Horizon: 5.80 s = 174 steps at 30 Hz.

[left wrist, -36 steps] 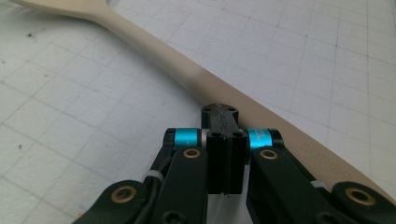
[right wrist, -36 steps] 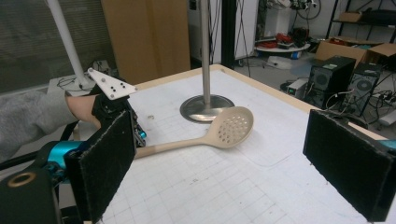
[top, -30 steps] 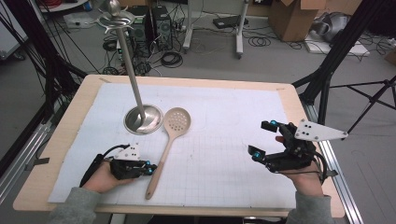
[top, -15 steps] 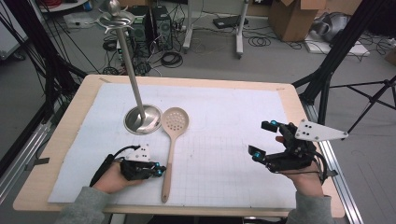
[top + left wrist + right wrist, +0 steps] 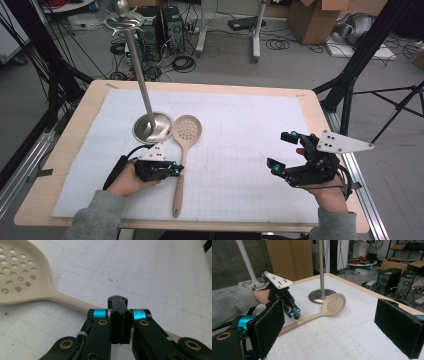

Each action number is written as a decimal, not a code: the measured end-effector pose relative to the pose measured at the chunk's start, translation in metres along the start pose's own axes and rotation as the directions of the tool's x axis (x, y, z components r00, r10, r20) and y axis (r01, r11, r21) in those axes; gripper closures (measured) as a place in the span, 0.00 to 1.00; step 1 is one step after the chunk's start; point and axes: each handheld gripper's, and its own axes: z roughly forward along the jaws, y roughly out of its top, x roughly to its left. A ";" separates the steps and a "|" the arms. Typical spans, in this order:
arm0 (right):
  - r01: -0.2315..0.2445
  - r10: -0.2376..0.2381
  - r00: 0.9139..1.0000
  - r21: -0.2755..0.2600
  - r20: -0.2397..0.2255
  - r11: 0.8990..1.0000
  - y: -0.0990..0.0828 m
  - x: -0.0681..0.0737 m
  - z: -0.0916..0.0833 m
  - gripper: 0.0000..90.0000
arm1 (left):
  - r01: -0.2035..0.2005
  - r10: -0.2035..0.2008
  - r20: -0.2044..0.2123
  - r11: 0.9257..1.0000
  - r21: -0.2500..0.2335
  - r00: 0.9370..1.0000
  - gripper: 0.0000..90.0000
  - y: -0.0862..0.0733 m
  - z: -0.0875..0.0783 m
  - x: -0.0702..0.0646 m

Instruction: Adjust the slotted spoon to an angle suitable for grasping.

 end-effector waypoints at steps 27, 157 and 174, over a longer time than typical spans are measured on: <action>-0.013 0.013 1.000 -0.012 -0.024 1.000 -0.004 0.000 0.001 0.09 | -0.012 0.017 -0.095 0.999 0.051 0.995 1.00 0.018 0.048 0.035; -0.005 0.006 1.000 0.063 -0.005 0.998 -0.008 0.002 0.013 0.09 | -0.092 0.091 0.027 0.995 0.033 0.996 1.00 0.005 0.037 -0.059; -0.018 0.016 1.000 0.080 0.018 0.997 -0.014 0.008 -0.005 0.09 | 0.009 -0.013 -0.113 0.999 -0.036 0.994 1.00 0.011 0.025 -0.015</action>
